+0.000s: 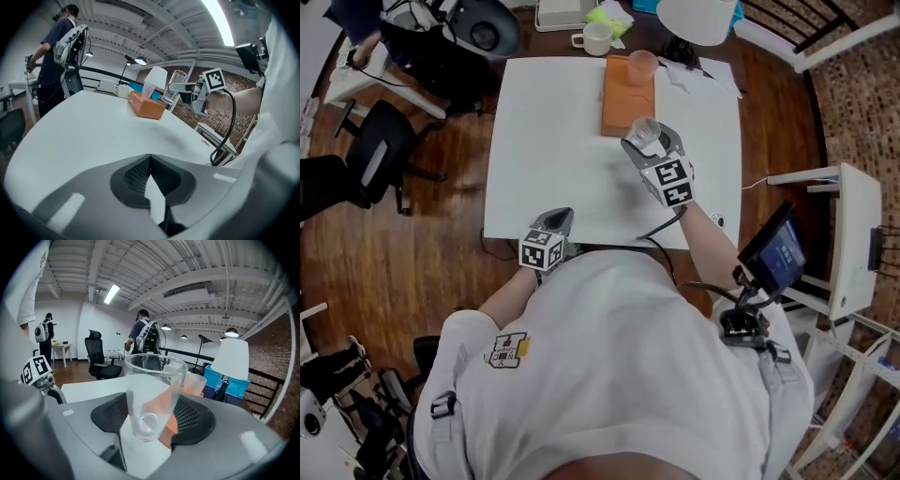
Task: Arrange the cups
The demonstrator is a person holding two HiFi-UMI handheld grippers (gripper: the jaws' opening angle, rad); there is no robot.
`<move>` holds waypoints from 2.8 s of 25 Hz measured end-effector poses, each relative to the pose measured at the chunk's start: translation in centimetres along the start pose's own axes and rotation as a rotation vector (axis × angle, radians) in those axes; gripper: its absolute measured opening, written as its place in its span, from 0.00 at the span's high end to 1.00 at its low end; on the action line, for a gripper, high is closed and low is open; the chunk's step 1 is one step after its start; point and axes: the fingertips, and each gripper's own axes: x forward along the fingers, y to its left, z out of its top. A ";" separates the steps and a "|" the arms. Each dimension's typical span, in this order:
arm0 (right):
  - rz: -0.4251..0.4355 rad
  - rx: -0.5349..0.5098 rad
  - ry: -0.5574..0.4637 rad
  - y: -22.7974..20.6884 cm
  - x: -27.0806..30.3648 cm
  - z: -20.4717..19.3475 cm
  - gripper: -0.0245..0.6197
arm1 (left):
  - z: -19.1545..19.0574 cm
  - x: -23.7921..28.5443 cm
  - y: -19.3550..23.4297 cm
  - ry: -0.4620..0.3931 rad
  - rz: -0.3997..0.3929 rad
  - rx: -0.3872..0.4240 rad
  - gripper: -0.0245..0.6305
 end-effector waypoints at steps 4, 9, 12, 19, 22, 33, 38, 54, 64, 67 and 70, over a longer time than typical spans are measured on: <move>-0.018 0.015 -0.011 -2.2 1.1 1.5 0.52 | 0.0 -0.8 0.8 -0.009 0.030 -0.016 0.96; -0.034 0.011 -0.026 -5.0 2.7 3.2 0.52 | 0.2 -1.2 1.5 -0.019 0.059 -0.028 0.96; -0.043 0.007 -0.044 -6.7 3.3 4.5 0.52 | 0.1 -1.4 1.7 -0.021 0.074 -0.035 0.96; -0.053 0.019 -0.057 -9.7 4.9 5.6 0.52 | 0.1 -1.4 2.0 -0.014 0.109 -0.054 0.96; -0.043 0.025 -0.039 -10.0 5.9 4.7 0.52 | 0.1 -1.3 2.3 -0.015 0.124 -0.070 0.96; -0.016 0.069 0.023 -9.8 8.3 1.0 0.52 | -0.5 -1.4 2.7 0.016 0.158 -0.087 0.96; -0.001 0.076 0.045 -9.5 9.4 -0.6 0.52 | -0.6 -1.0 3.0 0.034 0.164 -0.085 0.96; 0.002 0.032 0.024 -8.9 10.3 -1.4 0.52 | -0.3 -0.1 3.3 0.054 0.158 -0.088 0.96; 0.002 0.024 0.026 -9.1 10.4 -1.6 0.51 | -0.1 0.1 3.4 0.045 0.156 -0.084 0.96; 0.002 0.052 0.022 -9.1 10.2 -1.7 0.51 | 0.0 -0.1 3.3 0.038 0.158 -0.078 0.96; 0.003 0.071 0.005 -9.1 9.7 -1.5 0.47 | 0.2 -0.3 3.3 0.028 0.161 -0.069 0.96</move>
